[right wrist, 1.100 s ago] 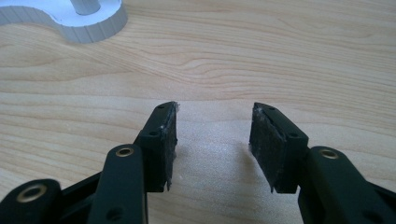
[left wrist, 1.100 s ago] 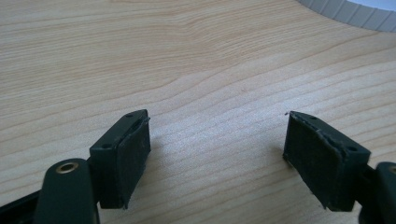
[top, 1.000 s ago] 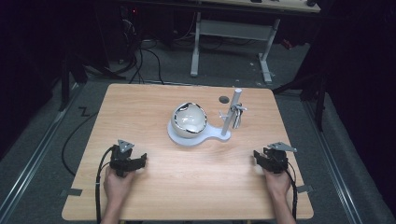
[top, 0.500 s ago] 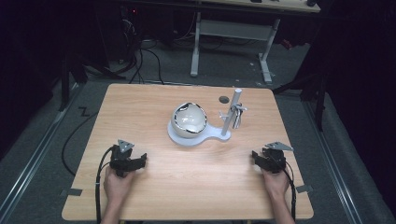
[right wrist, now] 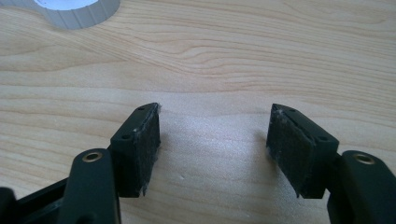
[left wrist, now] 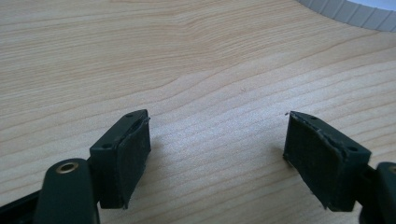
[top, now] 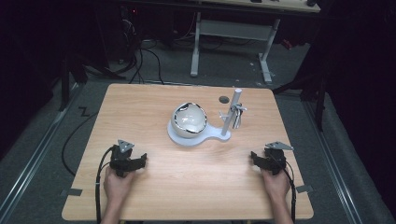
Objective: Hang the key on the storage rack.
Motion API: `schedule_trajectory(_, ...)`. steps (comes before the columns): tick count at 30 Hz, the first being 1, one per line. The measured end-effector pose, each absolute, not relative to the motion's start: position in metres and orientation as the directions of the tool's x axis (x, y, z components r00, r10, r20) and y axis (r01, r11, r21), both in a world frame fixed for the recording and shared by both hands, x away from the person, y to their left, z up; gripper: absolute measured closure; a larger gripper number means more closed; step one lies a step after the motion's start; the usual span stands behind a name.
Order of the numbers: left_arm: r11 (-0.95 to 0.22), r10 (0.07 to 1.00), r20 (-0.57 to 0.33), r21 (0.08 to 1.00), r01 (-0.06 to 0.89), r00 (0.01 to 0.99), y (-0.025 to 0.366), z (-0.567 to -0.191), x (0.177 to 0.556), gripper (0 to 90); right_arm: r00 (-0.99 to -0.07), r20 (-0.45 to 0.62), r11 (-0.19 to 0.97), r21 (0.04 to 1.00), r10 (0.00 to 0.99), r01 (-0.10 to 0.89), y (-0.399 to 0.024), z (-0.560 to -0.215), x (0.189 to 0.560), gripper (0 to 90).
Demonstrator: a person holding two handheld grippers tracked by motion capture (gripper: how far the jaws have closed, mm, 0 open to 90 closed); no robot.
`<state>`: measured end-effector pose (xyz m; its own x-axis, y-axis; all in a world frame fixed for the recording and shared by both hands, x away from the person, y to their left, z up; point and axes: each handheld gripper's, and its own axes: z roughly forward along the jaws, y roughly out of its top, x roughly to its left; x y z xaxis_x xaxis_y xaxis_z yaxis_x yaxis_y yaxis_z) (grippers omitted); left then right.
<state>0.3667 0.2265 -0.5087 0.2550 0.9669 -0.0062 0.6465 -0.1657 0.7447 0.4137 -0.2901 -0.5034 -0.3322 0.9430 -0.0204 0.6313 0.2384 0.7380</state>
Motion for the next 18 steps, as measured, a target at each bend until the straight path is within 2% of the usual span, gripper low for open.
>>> schedule_trajectory(18, -0.160, 0.967, -0.013, 0.747, 0.646, 0.255, 0.2271, -0.5088, 0.3665, 23.2, -0.323, -0.020, 0.232, 0.737, 0.946, 0.634, -0.2909, -0.5034, 0.4101, 34.4)
